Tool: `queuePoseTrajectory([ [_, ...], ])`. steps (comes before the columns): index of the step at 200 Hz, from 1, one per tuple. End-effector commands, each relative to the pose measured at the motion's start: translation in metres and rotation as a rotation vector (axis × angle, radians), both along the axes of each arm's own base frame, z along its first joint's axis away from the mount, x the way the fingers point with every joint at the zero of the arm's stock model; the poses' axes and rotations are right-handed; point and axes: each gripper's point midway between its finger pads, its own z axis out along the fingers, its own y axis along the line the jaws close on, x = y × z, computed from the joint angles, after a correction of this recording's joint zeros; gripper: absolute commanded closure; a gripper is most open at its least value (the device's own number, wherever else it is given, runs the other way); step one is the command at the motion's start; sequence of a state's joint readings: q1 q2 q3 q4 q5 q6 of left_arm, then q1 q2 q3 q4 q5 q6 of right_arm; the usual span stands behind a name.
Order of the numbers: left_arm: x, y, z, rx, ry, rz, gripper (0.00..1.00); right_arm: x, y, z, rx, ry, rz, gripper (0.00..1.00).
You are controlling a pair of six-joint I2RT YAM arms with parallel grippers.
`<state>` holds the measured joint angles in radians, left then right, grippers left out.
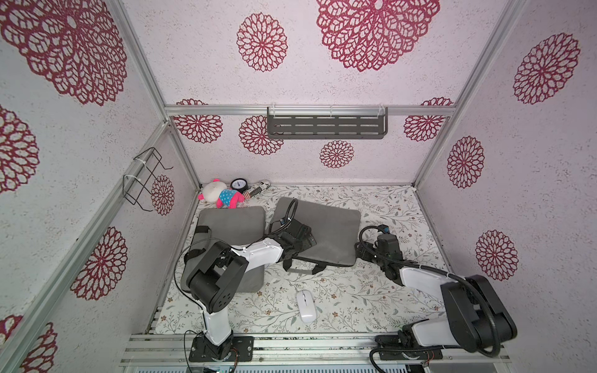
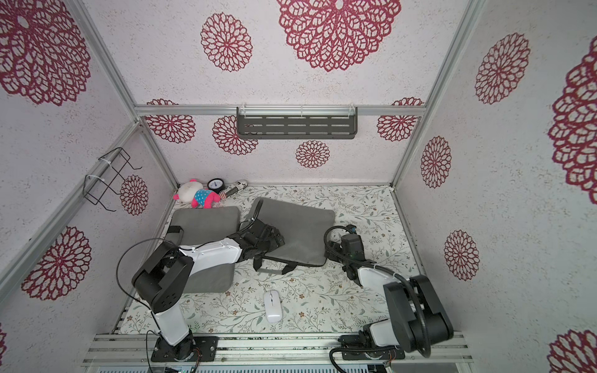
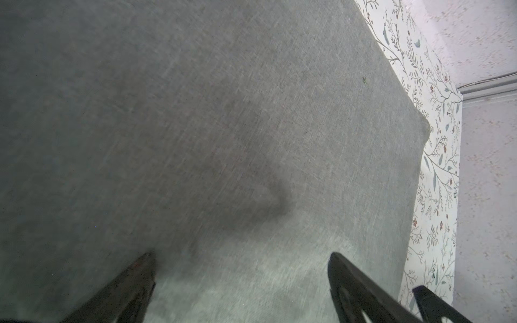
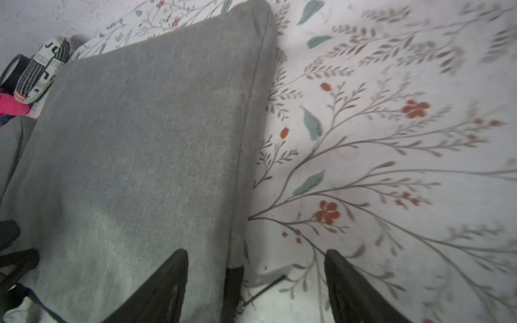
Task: Put the mouse into the laptop bag
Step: Adjust the zippered laptop bag at the center of the board.
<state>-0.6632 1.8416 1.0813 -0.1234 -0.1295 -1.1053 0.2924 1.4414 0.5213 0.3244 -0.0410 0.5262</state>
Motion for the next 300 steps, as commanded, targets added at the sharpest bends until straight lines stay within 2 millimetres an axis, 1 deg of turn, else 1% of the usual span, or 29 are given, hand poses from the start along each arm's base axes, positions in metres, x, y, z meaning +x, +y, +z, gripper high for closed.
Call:
queuePoseTrajectory([
  [1, 0.005, -0.001, -0.012, -0.019, 0.022, 0.020, 0.02, 0.024, 0.022, 0.009, 0.077, -0.028, 0.056, 0.20],
  [7, 0.006, -0.001, -0.014, -0.019, 0.025, 0.022, 0.02, 0.026, 0.023, 0.003, 0.077, -0.012, 0.060, 0.22],
  [27, 0.011, -0.003, -0.022, -0.020, 0.040, 0.014, 0.02, 0.030, 0.032, -0.007, 0.106, 0.012, 0.085, 0.35],
  [40, 0.017, -0.005, -0.025, -0.018, 0.044, 0.004, 0.02, 0.029, 0.036, -0.010, 0.129, 0.022, 0.093, 0.49],
  [45, 0.020, -0.007, -0.021, -0.022, 0.037, 0.000, 0.02, 0.029, 0.037, -0.011, 0.135, 0.026, 0.094, 0.56],
  [46, 0.020, -0.006, -0.028, -0.012, 0.050, 0.000, 0.02, 0.029, 0.037, -0.010, 0.136, 0.026, 0.094, 0.57],
  [48, 0.020, -0.005, -0.035, -0.002, 0.061, -0.002, 0.02, 0.028, 0.037, -0.010, 0.138, 0.027, 0.095, 0.60],
  [56, 0.025, -0.006, -0.039, 0.012, 0.065, -0.009, 0.02, 0.026, 0.038, -0.011, 0.144, 0.030, 0.093, 0.69],
  [62, 0.031, -0.007, -0.040, 0.022, 0.064, -0.018, 0.02, 0.022, 0.038, -0.012, 0.145, 0.034, 0.093, 0.74],
  [86, 0.052, -0.010, -0.050, 0.066, 0.096, -0.067, 0.01, 0.006, 0.043, -0.015, 0.156, 0.048, 0.093, 0.87],
  [98, 0.062, -0.008, -0.057, 0.098, 0.104, -0.065, 0.01, -0.004, 0.045, -0.016, 0.156, 0.048, 0.090, 0.91],
  [116, 0.075, -0.011, -0.062, 0.125, 0.098, -0.086, 0.00, -0.018, 0.051, -0.016, 0.141, 0.046, 0.089, 0.96],
  [130, 0.081, -0.012, -0.063, 0.133, 0.106, -0.101, 0.00, -0.027, 0.060, -0.013, 0.134, 0.038, 0.106, 0.96],
  [141, 0.086, -0.014, -0.059, 0.135, 0.095, -0.109, 0.00, -0.032, 0.068, -0.010, 0.118, 0.031, 0.121, 0.96],
  [155, 0.091, -0.011, -0.052, 0.143, 0.075, -0.108, 0.00, -0.038, 0.078, -0.005, 0.109, 0.024, 0.143, 0.94],
  [164, 0.093, -0.007, -0.047, 0.143, 0.069, -0.107, 0.00, -0.041, 0.083, -0.002, 0.109, 0.017, 0.154, 0.90],
  [177, 0.096, 0.001, -0.038, 0.140, 0.060, -0.096, 0.00, -0.045, 0.085, 0.002, 0.104, 0.009, 0.159, 0.75],
  [182, 0.096, 0.004, -0.034, 0.136, 0.054, -0.093, 0.00, -0.046, 0.084, 0.003, 0.095, 0.007, 0.158, 0.72],
  [204, 0.094, 0.015, -0.010, 0.120, 0.004, -0.078, 0.01, -0.049, 0.079, 0.009, 0.070, -0.005, 0.152, 0.63],
  [236, 0.084, 0.023, 0.028, 0.099, -0.079, -0.071, 0.02, -0.056, 0.071, 0.015, 0.048, -0.047, 0.158, 0.52],
  [243, 0.082, 0.026, 0.028, 0.102, -0.081, -0.064, 0.02, -0.058, 0.069, 0.014, 0.046, -0.058, 0.160, 0.51],
  [244, 0.082, 0.026, 0.036, 0.094, -0.096, -0.062, 0.02, -0.058, 0.069, 0.014, 0.046, -0.060, 0.160, 0.51],
  [245, 0.081, 0.027, 0.040, 0.090, -0.102, -0.061, 0.02, -0.058, 0.069, 0.014, 0.044, -0.061, 0.160, 0.51],
  [248, 0.080, 0.027, 0.045, 0.085, -0.112, -0.059, 0.02, -0.058, 0.068, 0.014, 0.046, -0.068, 0.161, 0.51],
  [276, 0.070, 0.032, 0.054, 0.055, -0.126, -0.043, 0.02, -0.060, 0.074, 0.014, 0.061, -0.131, 0.211, 0.51],
  [300, 0.059, 0.036, 0.064, 0.029, -0.141, -0.035, 0.02, -0.062, 0.086, 0.011, 0.077, -0.156, 0.274, 0.52],
])
